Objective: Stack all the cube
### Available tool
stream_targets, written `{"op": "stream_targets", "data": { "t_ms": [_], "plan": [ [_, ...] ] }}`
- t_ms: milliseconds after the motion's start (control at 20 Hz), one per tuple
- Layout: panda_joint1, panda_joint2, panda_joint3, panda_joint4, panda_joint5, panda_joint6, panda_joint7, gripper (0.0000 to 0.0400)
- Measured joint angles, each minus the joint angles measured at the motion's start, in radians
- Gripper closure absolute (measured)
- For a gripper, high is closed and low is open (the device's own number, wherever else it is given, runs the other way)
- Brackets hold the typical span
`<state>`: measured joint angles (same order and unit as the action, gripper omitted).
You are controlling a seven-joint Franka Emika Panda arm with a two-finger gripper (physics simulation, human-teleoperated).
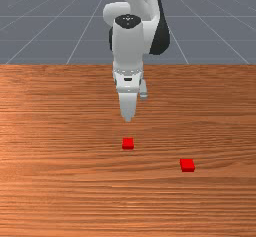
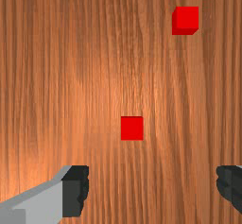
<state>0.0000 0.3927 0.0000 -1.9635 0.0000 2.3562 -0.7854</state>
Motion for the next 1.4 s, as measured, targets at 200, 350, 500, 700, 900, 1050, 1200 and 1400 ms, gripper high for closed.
{"op": "stream_targets", "data": {
  "t_ms": [200,350,500,700,900,1050,1200,1400],
  "plan": [
    [0.002,-0.003,-0.006,-0.012,0.010,0.000,0.037,0.0034],
    [0.044,-0.105,-0.082,-0.329,0.016,0.158,0.373,0.0258],
    [0.081,-0.110,-0.155,-0.433,0.111,0.100,0.841,0.0367],
    [0.083,-0.115,-0.198,-0.410,0.271,-0.024,1.236,0.0395],
    [0.081,-0.302,-0.213,-0.390,0.273,-0.116,1.347,0.0399],
    [0.113,-0.323,-0.181,-0.370,0.251,-0.090,1.425,0.0281],
    [0.132,-0.173,-0.160,-0.217,0.263,-0.027,1.426,0.0063],
    [0.103,0.171,-0.148,0.019,0.303,0.023,1.441,0.0008]
  ]
}}
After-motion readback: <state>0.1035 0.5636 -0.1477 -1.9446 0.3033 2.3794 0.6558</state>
